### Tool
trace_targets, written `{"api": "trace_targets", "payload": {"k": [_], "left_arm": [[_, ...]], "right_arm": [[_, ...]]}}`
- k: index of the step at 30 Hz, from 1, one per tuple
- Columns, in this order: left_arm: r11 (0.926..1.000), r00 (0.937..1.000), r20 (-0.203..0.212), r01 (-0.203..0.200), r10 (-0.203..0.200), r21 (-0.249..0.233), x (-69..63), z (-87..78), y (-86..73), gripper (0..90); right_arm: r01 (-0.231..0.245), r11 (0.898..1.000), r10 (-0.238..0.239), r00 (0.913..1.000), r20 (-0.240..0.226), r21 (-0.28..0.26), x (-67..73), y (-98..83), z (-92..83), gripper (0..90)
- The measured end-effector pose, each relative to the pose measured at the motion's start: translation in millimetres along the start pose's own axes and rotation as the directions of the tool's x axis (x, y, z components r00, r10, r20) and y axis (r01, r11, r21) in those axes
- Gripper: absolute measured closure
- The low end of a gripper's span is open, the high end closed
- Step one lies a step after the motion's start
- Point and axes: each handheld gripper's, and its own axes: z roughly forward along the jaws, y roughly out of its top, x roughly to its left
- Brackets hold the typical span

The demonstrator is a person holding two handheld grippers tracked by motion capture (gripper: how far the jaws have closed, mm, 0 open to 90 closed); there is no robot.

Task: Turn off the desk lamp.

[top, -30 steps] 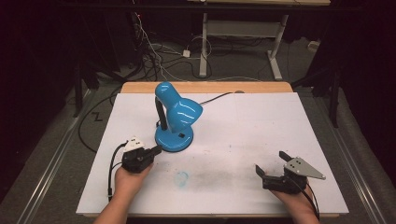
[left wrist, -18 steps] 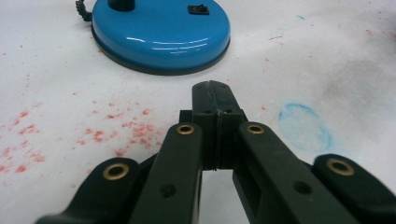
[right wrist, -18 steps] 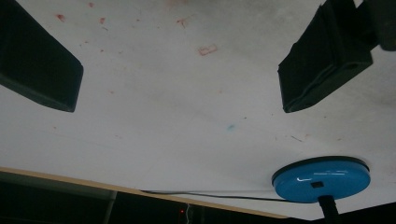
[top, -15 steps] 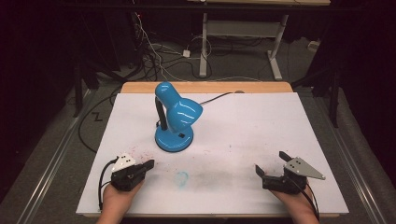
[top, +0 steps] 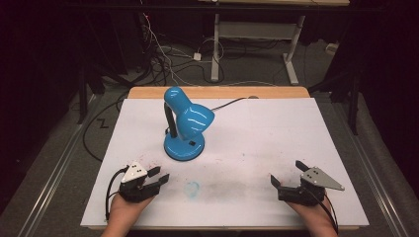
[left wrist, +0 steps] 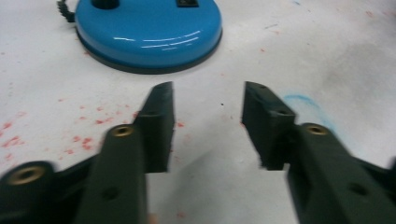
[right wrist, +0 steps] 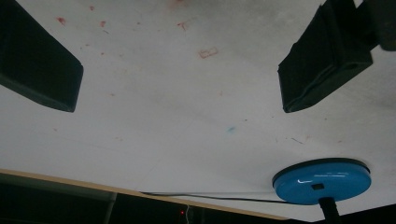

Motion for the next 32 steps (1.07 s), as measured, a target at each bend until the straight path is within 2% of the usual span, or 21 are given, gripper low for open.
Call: {"api": "trace_targets", "payload": {"k": [1,3,4,5,11,14,18,19,24,32], "left_arm": [[0.9998,0.9998,-0.004,-0.02,0.02,0.002,-1.0,-0.8,0.3,42.3],[0.9998,0.9998,-0.004,-0.019,0.019,0.004,-0.9,-0.5,0.6,32.8],[0.9999,0.9999,-0.004,-0.015,0.016,0.004,-0.5,-0.4,0.6,32.8],[0.9999,0.9998,0.016,-0.013,0.013,0.007,0.8,-0.1,0.4,28.1],[0.9997,0.9995,0.022,-0.023,0.023,0.01,2.0,-0.6,0.9,15.7],[0.9998,0.9993,0.03,-0.02,0.021,-0.005,3.1,-2.6,1.4,13.3],[0.9995,0.9989,0.047,0.002,-0.001,-0.031,5.4,-5.2,2.5,2.7],[0.9994,0.9992,0.039,0.004,-0.003,-0.034,5.3,-5.6,3.0,0.0],[0.9986,0.998,0.063,-0.004,0.007,-0.053,6.9,-9.9,5.5,0.0],[0.9973,0.998,0.047,-0.039,0.042,-0.062,1.7,-8.0,9.0,0.0]], "right_arm": [[-0.001,1.0,0.001,1.0,0.001,0.0,0.0,-0.1,-0.3,0.8],[-0.001,1.0,0.001,1.0,0.003,0.002,0.0,-0.4,-0.3,0.8],[-0.001,1.0,0.001,1.0,0.003,0.002,0.0,-0.4,-0.3,0.8],[-0.001,1.0,0.001,1.0,0.003,0.005,0.5,-0.8,-0.1,0.8],[0.005,1.0,-0.005,1.0,-0.001,0.007,2.6,-1.0,0.4,0.8],[-0.004,1.0,0.004,1.0,-0.004,0.009,3.8,-1.0,0.3,0.8],[-0.007,1.0,0.007,1.0,-0.004,0.001,3.9,0.0,-1.3,0.7],[-0.008,1.0,0.008,1.0,-0.003,0.0,3.8,0.1,-1.6,0.7],[-0.005,1.0,0.005,1.0,-0.001,-0.005,5.2,0.5,-4.4,0.6],[-0.006,1.0,0.006,1.0,0.005,-0.007,6.2,-0.1,-6.4,0.5]]}}
